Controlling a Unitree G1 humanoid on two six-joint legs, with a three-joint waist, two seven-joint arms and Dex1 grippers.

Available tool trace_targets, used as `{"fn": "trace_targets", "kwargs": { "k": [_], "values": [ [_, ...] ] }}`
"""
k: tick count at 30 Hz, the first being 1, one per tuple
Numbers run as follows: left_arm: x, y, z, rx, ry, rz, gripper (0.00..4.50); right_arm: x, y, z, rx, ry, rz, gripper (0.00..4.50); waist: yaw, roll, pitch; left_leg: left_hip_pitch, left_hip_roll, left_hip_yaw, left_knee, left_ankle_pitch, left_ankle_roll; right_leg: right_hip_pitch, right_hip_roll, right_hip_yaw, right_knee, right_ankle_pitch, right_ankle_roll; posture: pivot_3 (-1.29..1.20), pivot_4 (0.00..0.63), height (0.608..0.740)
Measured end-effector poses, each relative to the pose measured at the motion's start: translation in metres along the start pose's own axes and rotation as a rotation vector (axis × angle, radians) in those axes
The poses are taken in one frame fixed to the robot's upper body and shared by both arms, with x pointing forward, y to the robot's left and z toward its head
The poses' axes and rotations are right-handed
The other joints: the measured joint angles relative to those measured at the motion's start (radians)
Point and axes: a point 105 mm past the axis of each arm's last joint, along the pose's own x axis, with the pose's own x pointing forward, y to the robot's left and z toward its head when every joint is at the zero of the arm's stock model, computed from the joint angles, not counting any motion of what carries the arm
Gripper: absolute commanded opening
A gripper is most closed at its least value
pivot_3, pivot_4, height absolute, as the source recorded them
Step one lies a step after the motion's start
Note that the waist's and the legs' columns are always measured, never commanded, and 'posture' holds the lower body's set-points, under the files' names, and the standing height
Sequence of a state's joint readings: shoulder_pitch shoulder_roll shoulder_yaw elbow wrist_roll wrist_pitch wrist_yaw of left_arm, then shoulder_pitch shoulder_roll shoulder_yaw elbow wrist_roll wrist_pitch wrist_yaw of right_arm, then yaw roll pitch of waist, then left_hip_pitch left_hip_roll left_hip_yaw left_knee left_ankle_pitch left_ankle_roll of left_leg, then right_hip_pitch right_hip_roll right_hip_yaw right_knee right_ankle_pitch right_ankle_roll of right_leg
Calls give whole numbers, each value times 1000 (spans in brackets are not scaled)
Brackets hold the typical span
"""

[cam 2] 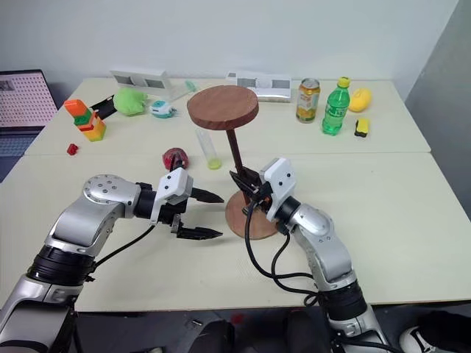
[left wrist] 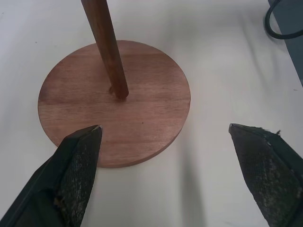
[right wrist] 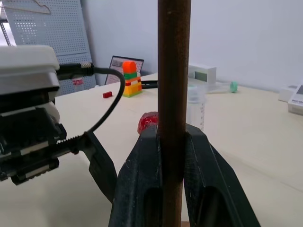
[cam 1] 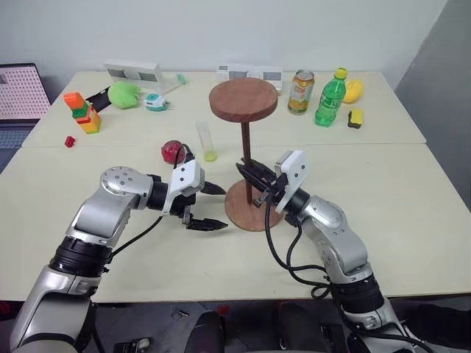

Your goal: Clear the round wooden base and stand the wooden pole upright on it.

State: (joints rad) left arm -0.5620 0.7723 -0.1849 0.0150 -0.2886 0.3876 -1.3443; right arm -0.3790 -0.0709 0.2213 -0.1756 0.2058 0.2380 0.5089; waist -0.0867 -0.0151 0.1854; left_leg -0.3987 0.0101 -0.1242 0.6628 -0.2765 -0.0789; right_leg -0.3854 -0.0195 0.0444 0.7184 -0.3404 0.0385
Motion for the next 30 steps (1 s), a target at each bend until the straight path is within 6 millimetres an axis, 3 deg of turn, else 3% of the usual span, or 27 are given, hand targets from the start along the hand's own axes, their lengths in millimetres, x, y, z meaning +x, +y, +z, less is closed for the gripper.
{"fn": "trace_targets", "kwargs": {
  "k": [30],
  "values": [
    [1, 0, -3, -8, -1, 10, 4500, -2, -7, -12, -49, -5, -54, 233, 1, 0, -1, 2, 0, 0, 0, 0, 0, 2, 0, 0, 0, 0, 0, 0, 150, 740]
  ]
}}
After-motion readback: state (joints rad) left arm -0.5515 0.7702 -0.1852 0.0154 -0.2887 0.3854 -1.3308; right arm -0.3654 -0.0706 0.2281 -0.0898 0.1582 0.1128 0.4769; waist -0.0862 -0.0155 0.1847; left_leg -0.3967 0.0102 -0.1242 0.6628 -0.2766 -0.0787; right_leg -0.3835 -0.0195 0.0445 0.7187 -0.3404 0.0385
